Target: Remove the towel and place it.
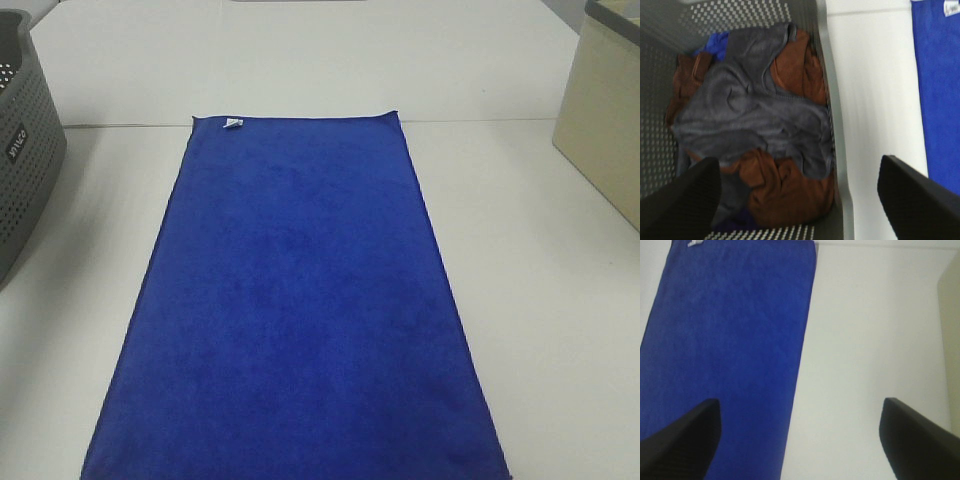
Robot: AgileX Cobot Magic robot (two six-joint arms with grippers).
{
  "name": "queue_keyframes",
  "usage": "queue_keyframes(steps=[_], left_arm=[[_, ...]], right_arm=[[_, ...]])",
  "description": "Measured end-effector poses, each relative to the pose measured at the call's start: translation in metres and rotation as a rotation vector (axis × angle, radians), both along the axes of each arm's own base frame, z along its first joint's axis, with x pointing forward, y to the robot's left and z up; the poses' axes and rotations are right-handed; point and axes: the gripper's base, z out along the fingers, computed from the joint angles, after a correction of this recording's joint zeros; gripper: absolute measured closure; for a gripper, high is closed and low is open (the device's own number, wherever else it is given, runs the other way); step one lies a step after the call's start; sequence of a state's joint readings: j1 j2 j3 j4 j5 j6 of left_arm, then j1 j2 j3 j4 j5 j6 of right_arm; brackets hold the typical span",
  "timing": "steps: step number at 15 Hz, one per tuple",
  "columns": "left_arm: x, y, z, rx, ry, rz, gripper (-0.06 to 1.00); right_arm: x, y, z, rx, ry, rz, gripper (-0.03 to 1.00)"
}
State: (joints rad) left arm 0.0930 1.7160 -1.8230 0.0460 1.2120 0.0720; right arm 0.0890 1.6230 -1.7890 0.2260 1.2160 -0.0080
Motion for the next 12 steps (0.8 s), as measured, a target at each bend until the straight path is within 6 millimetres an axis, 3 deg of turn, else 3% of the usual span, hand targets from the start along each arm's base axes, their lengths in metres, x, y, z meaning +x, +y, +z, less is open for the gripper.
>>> queue_keyframes(steps=[1,2,3,7,10,12], left_arm=[[-0.03,-0.003,0.001,0.001,0.02,0.001,0.14],[-0.064,-0.006,0.001,0.001,0.03,0.0,0.14],[-0.097,-0.009,0.005,0.005,-0.007,-0.001,0.14],[-0.199,-0.018,0.001,0.019,-0.131,-0.003,0.14],[-0.258,-0.024,-0.015,0.028,-0.208,-0.004,0.14],[-0.293,-0.027,-0.03,0.037,-0.304,-0.005,0.14]], right_arm=[[-0.047,-0.007,-0.001,-0.032,0.017,-0.007,0.13],[-0.065,-0.009,-0.002,-0.042,0.021,-0.009,0.13],[-0.096,-0.014,-0.01,-0.063,0.034,-0.013,0.13],[-0.213,-0.026,-0.039,-0.075,-0.025,-0.02,0.13],[-0.28,-0.033,-0.062,-0.074,-0.157,-0.029,0.13],[-0.31,-0.039,-0.079,-0.097,-0.238,-0.045,0.13]])
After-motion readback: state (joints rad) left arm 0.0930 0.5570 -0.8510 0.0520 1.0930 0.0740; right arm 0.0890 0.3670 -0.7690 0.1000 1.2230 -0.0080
